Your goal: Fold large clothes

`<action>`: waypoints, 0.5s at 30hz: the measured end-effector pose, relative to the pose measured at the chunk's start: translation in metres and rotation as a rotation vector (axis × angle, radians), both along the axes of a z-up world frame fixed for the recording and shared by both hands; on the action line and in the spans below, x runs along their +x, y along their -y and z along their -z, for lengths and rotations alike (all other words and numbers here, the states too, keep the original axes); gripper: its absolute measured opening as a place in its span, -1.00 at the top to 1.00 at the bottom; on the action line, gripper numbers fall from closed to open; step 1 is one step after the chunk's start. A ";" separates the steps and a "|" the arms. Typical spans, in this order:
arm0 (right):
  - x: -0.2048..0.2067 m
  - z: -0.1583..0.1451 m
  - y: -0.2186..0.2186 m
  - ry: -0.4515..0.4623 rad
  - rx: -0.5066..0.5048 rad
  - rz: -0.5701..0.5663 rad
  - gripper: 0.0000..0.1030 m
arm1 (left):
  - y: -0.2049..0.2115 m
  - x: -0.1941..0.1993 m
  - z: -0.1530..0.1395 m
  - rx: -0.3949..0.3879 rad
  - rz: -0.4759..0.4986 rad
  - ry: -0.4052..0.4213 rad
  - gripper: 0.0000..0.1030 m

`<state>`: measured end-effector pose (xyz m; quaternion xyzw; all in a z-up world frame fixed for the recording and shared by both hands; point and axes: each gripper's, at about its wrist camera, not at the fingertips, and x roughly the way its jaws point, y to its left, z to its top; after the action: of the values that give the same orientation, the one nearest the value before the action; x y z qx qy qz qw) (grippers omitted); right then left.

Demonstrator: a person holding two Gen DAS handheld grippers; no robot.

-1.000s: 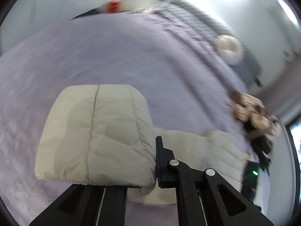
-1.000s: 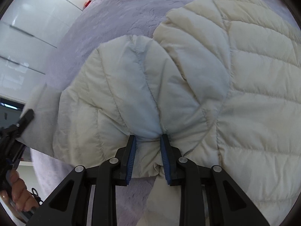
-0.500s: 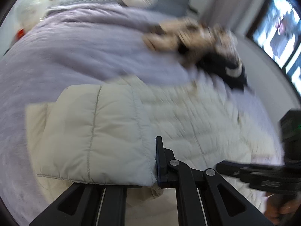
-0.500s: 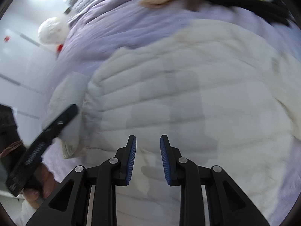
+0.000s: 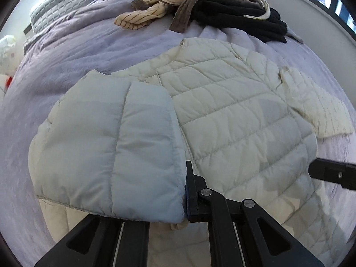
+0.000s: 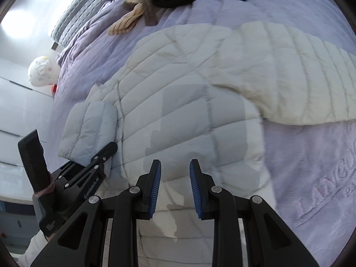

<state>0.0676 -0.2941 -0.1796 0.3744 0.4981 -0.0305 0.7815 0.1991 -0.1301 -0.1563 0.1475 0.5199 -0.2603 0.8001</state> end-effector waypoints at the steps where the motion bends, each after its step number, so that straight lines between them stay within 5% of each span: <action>1: -0.007 -0.001 0.005 0.000 0.000 0.006 0.43 | 0.000 0.002 -0.001 -0.003 -0.008 -0.014 0.79; 2: -0.010 0.000 0.009 -0.003 0.001 0.012 0.43 | 0.000 0.004 -0.002 -0.009 -0.021 -0.032 0.77; 4: -0.015 0.001 0.016 -0.004 0.006 0.018 0.43 | -0.001 0.007 -0.003 -0.005 -0.040 -0.050 -0.18; 5: -0.017 0.000 0.018 -0.005 0.004 0.018 0.43 | -0.002 0.008 -0.004 0.001 -0.067 -0.046 -1.00; 15: -0.019 0.006 0.021 -0.013 0.019 0.010 0.30 | -0.021 -0.013 -0.018 -0.029 -0.069 -0.003 -0.99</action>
<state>0.0488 -0.3151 -0.1853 0.3842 0.5014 -0.0320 0.7746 0.1862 -0.1095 -0.1381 0.1173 0.5221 -0.2402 0.8099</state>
